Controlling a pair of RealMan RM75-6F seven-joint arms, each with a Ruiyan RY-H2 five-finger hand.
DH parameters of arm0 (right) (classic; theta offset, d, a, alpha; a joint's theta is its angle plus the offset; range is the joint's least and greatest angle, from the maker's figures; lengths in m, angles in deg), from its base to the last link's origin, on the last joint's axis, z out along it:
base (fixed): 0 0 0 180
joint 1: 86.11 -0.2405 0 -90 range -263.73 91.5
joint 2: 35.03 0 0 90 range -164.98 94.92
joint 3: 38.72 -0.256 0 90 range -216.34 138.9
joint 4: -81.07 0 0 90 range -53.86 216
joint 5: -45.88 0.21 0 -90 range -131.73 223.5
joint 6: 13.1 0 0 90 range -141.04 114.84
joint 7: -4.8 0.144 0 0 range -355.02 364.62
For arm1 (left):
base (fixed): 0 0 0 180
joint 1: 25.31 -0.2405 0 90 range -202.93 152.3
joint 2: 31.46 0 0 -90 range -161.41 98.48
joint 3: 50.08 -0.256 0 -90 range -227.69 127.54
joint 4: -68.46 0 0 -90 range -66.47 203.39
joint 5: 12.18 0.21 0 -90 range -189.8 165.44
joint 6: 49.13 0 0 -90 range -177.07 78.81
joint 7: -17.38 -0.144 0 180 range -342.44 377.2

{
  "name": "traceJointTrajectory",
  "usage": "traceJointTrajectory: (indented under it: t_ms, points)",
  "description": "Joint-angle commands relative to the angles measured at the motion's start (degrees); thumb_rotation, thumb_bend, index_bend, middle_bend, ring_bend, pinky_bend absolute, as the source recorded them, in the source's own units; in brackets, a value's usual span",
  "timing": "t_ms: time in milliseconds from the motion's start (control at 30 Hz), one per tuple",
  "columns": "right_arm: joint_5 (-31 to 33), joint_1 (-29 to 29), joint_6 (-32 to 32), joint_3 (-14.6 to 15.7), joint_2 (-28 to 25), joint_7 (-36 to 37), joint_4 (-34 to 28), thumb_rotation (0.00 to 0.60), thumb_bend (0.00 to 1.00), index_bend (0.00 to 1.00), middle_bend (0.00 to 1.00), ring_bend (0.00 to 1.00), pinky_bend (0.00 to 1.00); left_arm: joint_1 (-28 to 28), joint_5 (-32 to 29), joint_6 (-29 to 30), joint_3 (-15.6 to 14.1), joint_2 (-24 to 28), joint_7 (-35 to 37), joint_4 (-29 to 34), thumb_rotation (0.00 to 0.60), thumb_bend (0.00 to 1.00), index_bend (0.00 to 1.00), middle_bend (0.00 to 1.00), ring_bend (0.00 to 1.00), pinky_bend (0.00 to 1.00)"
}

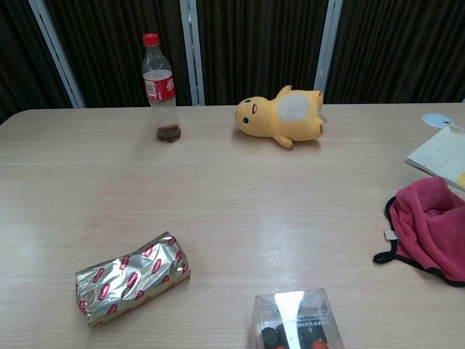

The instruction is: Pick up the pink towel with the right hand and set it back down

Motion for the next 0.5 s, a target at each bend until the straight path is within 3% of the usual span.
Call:
traceJointTrajectory:
  t_ms: [33,367,500]
  points:
    - [-2.18,1.94,2.1,0.87,-2.47,2.28,-1.27,0.6,0.0,0.16,0.02,0.0,0.3,0.02,0.08,0.04,0.01,-0.03,-0.02,-0.08,0.6,0.0,0.0,0.0,0.0,0.0]
    - [-15.66,9.82,11.38,6.61,-6.71,14.72,1.17,0.6,0.0,0.02,0.0,0.0,0.22,-0.09,0.54,0.58,0.0,-0.32,-0.65,-0.46,0.6,0.0,0.0,0.0,0.0,0.0]
    - [-20.2,13.37,13.68,10.45,-8.46,18.23,2.86,0.6,0.0,0.0,0.0,0.0,0.12,0.01,1.31,0.75,-0.14,-0.45,-1.27,-1.29,0.6,0.0,0.0,0.0,0.0,0.0]
